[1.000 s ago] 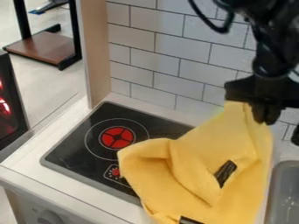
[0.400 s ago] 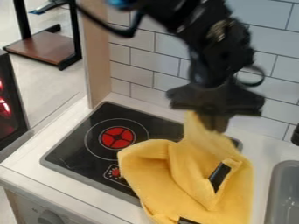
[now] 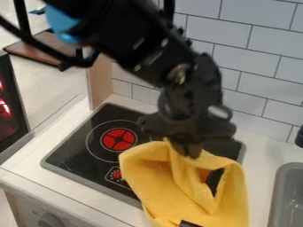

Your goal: Fold the cloth from life to rithg

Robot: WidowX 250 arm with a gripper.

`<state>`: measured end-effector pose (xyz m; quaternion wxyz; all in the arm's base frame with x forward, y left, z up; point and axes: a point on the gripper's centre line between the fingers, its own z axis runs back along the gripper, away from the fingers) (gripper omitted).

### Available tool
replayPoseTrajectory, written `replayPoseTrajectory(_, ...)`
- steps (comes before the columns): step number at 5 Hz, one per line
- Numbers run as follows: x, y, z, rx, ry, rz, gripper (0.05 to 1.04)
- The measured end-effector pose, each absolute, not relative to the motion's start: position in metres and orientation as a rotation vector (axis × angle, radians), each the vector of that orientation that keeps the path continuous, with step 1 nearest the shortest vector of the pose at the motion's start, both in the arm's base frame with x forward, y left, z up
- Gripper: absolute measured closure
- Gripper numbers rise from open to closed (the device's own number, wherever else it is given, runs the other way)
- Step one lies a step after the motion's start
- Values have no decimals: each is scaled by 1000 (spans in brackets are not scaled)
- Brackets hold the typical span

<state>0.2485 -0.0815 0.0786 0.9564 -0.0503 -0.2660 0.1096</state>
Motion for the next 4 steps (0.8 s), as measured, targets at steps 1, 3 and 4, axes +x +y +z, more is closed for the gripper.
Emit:
replayPoseTrajectory(1, 240, -72, 47, -120, -439, 252, 1033)
replayPoseTrajectory(3, 234, -73, 16, -149, -301, 314, 1016)
replayPoseTrajectory(4, 232, -72, 12, -142, -281, 314, 870)
